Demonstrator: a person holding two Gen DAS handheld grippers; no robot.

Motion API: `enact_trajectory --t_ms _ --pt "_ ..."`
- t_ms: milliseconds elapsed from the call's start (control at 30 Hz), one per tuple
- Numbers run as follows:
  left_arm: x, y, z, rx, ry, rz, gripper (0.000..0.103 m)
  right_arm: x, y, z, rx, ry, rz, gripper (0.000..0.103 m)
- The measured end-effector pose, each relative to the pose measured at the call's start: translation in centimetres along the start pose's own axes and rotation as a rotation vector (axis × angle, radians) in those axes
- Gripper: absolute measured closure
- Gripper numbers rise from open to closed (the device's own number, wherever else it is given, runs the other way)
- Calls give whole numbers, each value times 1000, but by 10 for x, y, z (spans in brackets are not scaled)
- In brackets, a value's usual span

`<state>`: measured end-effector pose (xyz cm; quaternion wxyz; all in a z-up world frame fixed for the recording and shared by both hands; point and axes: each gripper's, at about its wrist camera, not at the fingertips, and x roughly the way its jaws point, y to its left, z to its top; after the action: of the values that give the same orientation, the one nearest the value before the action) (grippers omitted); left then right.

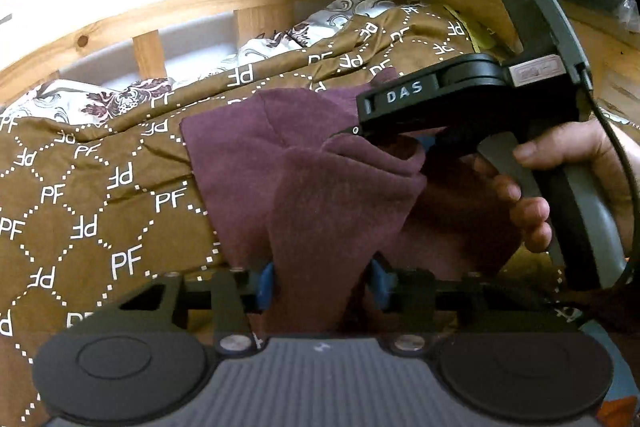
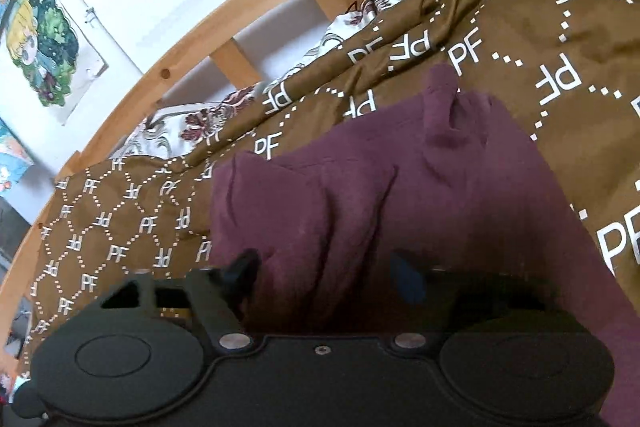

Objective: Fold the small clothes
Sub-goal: 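Grasp the shirt edge with the right gripper and fold it over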

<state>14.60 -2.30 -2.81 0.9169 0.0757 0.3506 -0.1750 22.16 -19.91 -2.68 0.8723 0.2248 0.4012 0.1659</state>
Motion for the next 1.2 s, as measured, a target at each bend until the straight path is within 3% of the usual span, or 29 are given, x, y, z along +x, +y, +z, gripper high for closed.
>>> enact_trajectory --t_ms 67,133,200,367,533,767,900,1067,1200 --pt "-2 -1 0 -5 -5 -7 66 2 1 -1 -7 -10 -5 56" --pt "-4 -3 1 -4 -16 -11 71 1 3 -1 -24 -28 -9 76" --pt "-6 -6 4 -5 -36 -17 74 0 10 3 -71 -52 -16 85" --pt "-15 -16 12 0 -108 -67 76 -17 36 16 -269 -162 -20 87" --pt "-19 -31 14 20 -150 -148 76 -51 36 20 -398 -269 -47 88" --pt "-8 -56 12 45 -117 -212 71 -71 -5 12 -409 -252 -146 88" --pt "-8 -57 9 27 -111 -250 58 -70 -31 5 -368 -222 -182 88" --pt "-18 -49 6 -26 -158 -248 17 -60 -45 2 -348 -198 -212 88" --pt "-24 -35 8 -97 -173 -218 11 -60 -49 -1 -323 -194 -217 83"
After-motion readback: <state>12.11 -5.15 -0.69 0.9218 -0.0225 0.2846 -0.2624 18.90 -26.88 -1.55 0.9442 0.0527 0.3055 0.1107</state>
